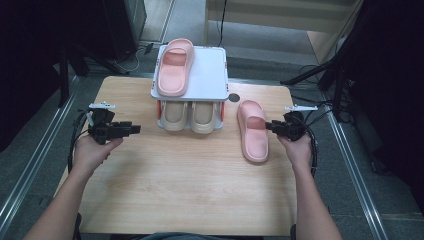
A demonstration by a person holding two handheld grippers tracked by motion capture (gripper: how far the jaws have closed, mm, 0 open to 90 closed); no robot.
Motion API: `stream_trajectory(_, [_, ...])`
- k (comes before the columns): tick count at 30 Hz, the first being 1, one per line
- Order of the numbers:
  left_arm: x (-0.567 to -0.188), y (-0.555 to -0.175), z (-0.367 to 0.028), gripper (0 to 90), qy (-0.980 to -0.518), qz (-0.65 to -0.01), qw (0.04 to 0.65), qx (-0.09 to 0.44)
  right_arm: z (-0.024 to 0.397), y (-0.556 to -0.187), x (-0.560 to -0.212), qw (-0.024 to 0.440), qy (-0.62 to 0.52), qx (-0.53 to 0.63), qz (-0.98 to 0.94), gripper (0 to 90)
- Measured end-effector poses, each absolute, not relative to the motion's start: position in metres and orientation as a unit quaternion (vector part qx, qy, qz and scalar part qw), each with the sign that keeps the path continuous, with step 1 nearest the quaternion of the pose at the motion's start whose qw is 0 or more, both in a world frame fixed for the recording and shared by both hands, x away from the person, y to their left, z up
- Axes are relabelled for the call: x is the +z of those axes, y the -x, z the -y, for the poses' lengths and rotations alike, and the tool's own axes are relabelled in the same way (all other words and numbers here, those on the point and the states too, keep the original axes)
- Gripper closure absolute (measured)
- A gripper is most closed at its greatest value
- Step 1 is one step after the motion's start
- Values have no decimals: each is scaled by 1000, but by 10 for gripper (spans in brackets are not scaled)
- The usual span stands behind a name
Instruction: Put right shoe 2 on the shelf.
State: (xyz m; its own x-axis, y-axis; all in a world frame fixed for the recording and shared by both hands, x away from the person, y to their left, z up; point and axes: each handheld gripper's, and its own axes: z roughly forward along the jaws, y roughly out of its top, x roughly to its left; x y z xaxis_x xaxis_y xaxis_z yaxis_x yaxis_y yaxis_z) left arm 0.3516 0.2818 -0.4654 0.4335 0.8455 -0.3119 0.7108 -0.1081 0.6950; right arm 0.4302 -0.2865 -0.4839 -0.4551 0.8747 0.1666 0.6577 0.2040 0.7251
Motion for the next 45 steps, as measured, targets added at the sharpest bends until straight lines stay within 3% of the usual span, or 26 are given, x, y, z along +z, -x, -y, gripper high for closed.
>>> stream_trajectory(13, [-467, -352, -282, 495, -744, -526, 404, 82, 275, -449, -513, 134, -527, 352, -762, 631])
stream_trajectory(45, [-472, -353, -284, 495, -743, -532, 399, 80, 273, -448, -503, 173, -562, 325, -740, 835])
